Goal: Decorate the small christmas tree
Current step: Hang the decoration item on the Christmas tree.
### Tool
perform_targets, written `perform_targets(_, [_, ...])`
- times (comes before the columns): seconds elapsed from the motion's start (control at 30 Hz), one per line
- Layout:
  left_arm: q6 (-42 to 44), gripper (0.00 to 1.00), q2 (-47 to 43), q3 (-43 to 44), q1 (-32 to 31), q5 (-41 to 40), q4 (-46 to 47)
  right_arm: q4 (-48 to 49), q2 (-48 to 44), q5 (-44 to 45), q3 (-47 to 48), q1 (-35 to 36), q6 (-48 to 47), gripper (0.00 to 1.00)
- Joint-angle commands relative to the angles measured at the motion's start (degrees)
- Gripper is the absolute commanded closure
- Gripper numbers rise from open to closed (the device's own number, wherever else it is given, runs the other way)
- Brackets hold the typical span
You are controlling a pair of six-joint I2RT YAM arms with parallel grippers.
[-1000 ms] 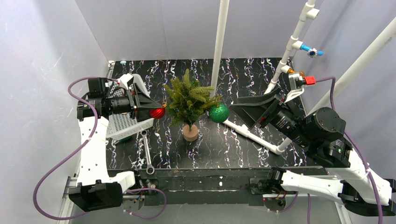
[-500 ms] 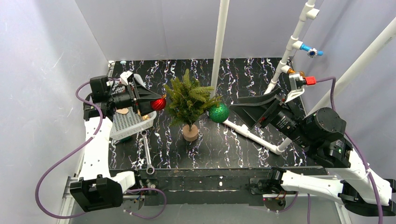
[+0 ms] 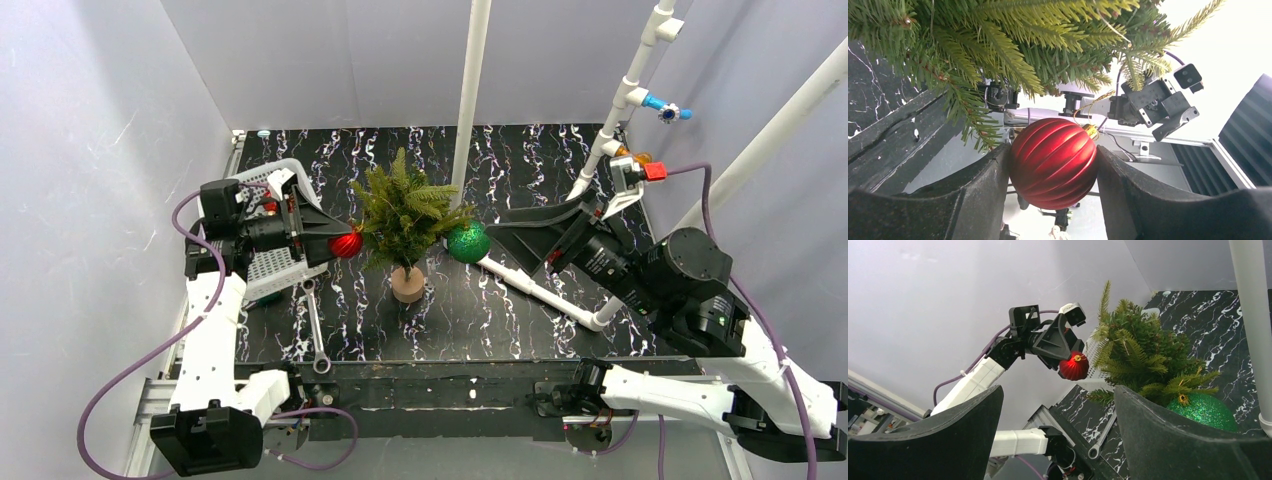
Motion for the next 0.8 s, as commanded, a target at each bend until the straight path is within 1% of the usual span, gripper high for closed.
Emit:
perform_targets(0.0, [0.95, 1.0, -1.28, -1.18, -0.63, 5.22, 0.37, 1.67, 1.01, 0.06, 0.14, 0.05, 0.19, 0.1])
perform_targets(0.2, [0.61, 1.0, -1.12, -3.26, -1.89, 4.68, 0.4, 1.85, 0.92, 0.3, -0.23, 0.05, 0.47, 0.1])
perform_targets(0.33, [-1.71, 1.0, -0.98, -4.95, -1.88, 3.83, 5.23, 1.84, 0.97, 0.27, -0.32, 0.05, 0.58, 0.1])
perform_targets(0.6, [-4.57, 1.0, 1.04, -5.39, -1.9, 2.07, 9.33, 1.85, 0.79, 0.35, -0.63, 0.05, 0.8, 0.1])
perform_targets(0.77, [-7.94, 1.0, 1.83, -6.92, -1.86, 1.72, 13.89, 1.78, 0.31, 0.74, -0.87, 0.1, 0.74, 0.1])
